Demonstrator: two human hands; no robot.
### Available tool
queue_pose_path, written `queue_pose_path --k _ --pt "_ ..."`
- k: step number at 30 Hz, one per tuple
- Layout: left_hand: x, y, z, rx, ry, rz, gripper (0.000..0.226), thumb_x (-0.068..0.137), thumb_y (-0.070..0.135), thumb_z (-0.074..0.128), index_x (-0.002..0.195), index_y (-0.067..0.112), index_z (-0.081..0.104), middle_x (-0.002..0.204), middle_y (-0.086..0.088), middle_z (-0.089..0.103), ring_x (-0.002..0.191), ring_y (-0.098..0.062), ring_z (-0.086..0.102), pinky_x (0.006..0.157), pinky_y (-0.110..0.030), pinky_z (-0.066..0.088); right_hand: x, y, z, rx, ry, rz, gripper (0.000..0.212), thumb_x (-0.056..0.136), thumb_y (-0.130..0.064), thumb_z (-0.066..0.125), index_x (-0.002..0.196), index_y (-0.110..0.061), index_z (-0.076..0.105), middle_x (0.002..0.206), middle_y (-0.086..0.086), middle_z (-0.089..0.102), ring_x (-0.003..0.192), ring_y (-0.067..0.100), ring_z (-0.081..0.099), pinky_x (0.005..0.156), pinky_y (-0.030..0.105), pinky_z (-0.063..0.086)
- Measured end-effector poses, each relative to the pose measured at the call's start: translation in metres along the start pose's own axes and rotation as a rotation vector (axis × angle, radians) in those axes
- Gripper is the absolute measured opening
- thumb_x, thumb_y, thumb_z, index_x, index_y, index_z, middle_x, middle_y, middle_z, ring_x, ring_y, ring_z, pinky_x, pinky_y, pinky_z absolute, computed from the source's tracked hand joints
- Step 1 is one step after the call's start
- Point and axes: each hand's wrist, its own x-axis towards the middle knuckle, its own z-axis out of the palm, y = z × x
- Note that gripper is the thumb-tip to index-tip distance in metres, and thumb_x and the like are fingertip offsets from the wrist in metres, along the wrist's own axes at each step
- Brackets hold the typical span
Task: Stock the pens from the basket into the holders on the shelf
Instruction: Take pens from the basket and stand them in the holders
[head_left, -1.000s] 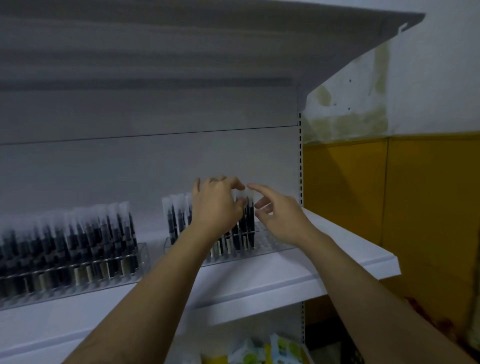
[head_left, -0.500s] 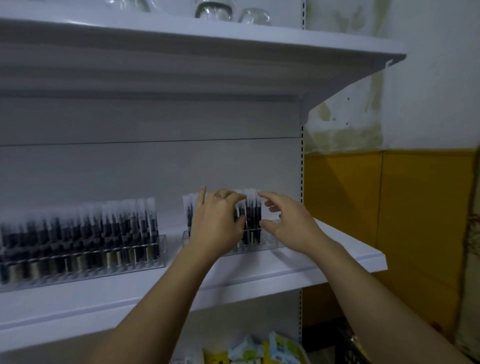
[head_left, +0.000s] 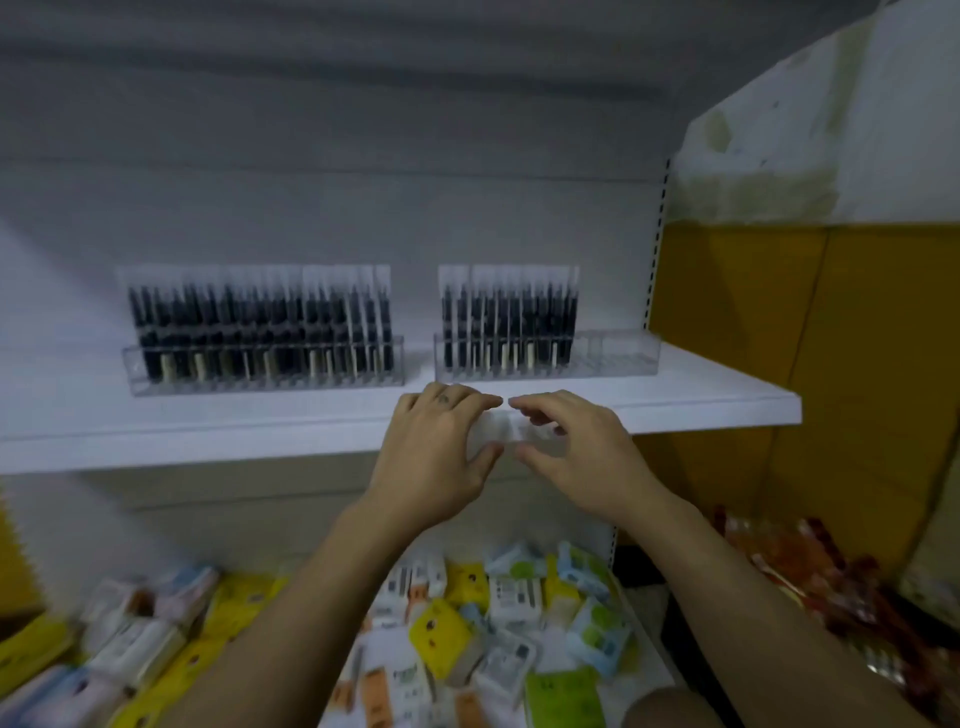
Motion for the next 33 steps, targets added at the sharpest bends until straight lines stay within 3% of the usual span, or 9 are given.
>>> queue_pose_path --k 4,10,17,24,33 --pt "-0.050 -0.010 0.015 0.024 -0.076 -0.061 0.049 0.088 0.049 0.057 0.132 0.030 0.051 0.126 0.007 0.056 0.120 -0.018 0.046 0.095 -0.034 0.032 -0.036 -0.001 0.037 0.005 -0.072 0.038 0.047 0.090 -0.031 0.067 0.134 -0.028 0.053 0.129 -0.007 0.055 0.112 0.006 0.050 0.088 0.008 0.031" --pt "-0.117 -0.028 0.054 0.006 -0.280 -0.206 0.055 0.090 0.055 0.050 0.138 0.031 0.043 0.137 0.008 0.049 0.127 -0.017 0.041 0.102 -0.033 0.029 -0.082 0.009 0.102 -0.016 -0.269 0.184 0.053 0.090 -0.043 0.063 0.139 -0.031 0.045 0.142 -0.007 0.045 0.126 0.016 0.046 0.099 0.029 0.040" --pt "-0.195 -0.038 0.105 -0.019 -0.517 -0.350 0.056 0.087 0.053 0.055 0.138 0.031 0.044 0.139 0.006 0.048 0.131 -0.020 0.037 0.105 -0.037 0.028 -0.139 0.024 0.175 0.019 -0.480 0.260 0.057 0.086 -0.042 0.066 0.138 -0.031 0.046 0.139 -0.008 0.046 0.125 0.015 0.046 0.096 0.028 0.041" --pt "-0.264 -0.042 0.151 -0.085 -0.715 -0.474 0.056 0.088 0.050 0.057 0.138 0.028 0.045 0.138 0.001 0.050 0.128 -0.023 0.041 0.101 -0.037 0.033 -0.191 0.037 0.243 0.093 -0.680 0.383 0.059 0.087 -0.036 0.068 0.140 -0.021 0.047 0.140 0.003 0.047 0.125 0.024 0.047 0.098 0.035 0.044" --pt "-0.324 -0.044 0.197 -0.186 -0.974 -0.651 0.055 0.087 0.040 0.062 0.137 0.022 0.048 0.139 -0.004 0.050 0.129 -0.024 0.043 0.104 -0.037 0.039 -0.249 0.051 0.303 0.134 -0.989 0.489 0.046 0.085 -0.026 0.065 0.128 -0.013 0.056 0.127 0.005 0.059 0.117 0.024 0.056 0.096 0.035 0.048"
